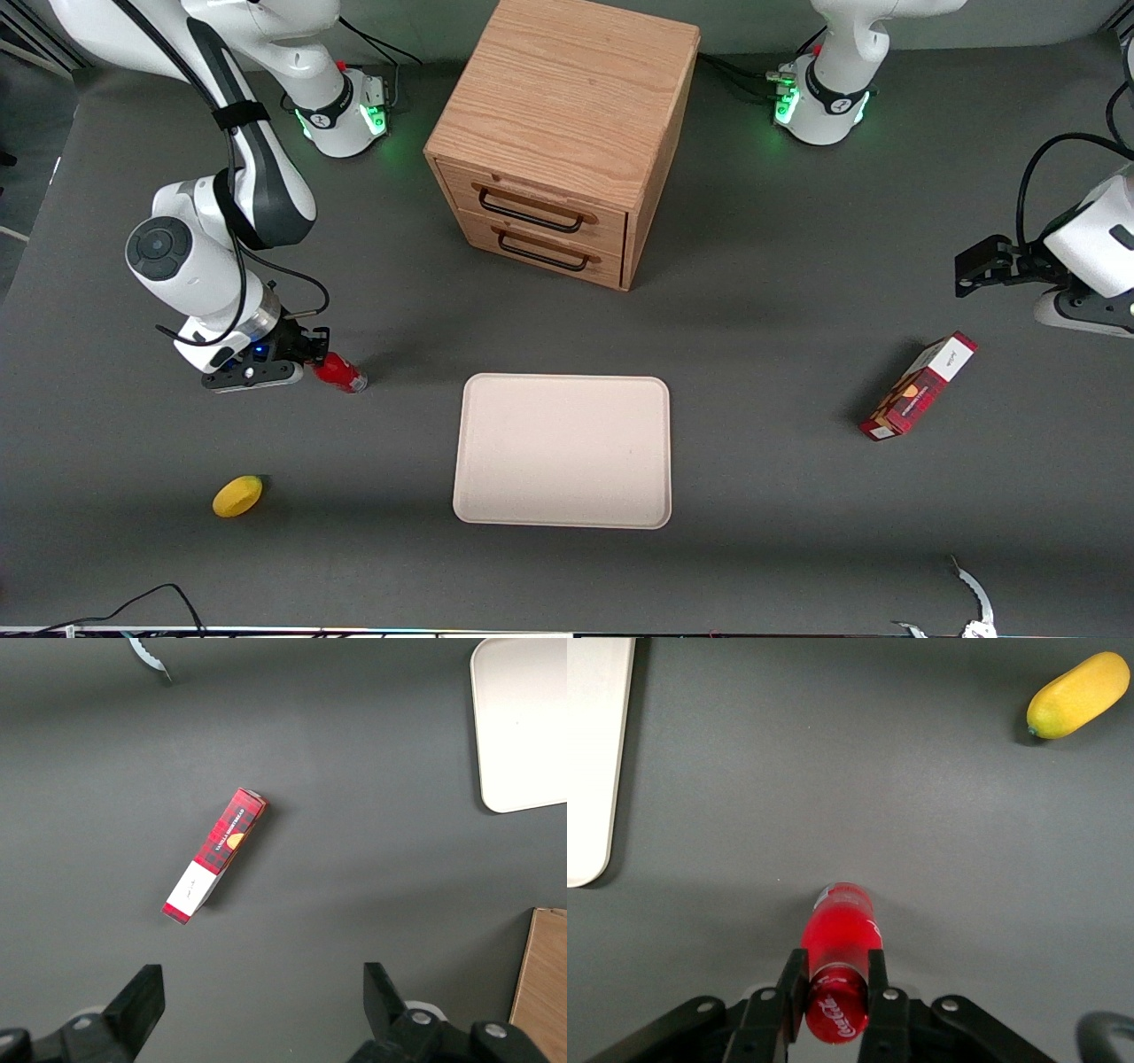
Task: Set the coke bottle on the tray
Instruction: 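Close the right gripper around the bottle's neck, then lift the bottle and carry it with the right gripper to the tray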
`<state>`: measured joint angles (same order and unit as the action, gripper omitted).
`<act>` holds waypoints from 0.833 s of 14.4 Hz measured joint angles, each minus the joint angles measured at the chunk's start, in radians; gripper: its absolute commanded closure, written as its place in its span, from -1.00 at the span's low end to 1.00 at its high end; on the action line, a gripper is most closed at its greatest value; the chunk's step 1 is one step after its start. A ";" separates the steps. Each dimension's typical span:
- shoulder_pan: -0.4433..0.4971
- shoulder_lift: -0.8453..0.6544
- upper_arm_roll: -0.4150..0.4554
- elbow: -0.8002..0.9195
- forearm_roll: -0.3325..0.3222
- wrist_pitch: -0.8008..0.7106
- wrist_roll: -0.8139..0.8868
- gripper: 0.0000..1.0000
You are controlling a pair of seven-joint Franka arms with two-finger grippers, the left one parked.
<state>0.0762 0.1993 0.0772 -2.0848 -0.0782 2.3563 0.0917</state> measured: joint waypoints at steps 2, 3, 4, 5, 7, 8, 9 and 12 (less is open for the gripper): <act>0.000 0.000 0.000 0.001 0.000 0.000 0.002 1.00; 0.000 -0.001 0.000 0.004 0.000 -0.001 0.004 1.00; 0.000 -0.003 -0.001 0.011 0.000 -0.009 0.006 1.00; 0.000 -0.008 -0.001 0.028 0.000 -0.037 0.006 1.00; 0.000 -0.020 -0.001 0.098 0.000 -0.152 0.007 1.00; 0.000 -0.027 -0.001 0.148 0.000 -0.223 0.007 1.00; 0.000 -0.034 -0.001 0.196 0.000 -0.285 0.008 1.00; 0.000 -0.050 0.001 0.346 0.001 -0.455 0.012 1.00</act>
<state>0.0761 0.1497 0.0782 -1.7390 -0.0773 1.9010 0.1038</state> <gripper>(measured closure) 0.692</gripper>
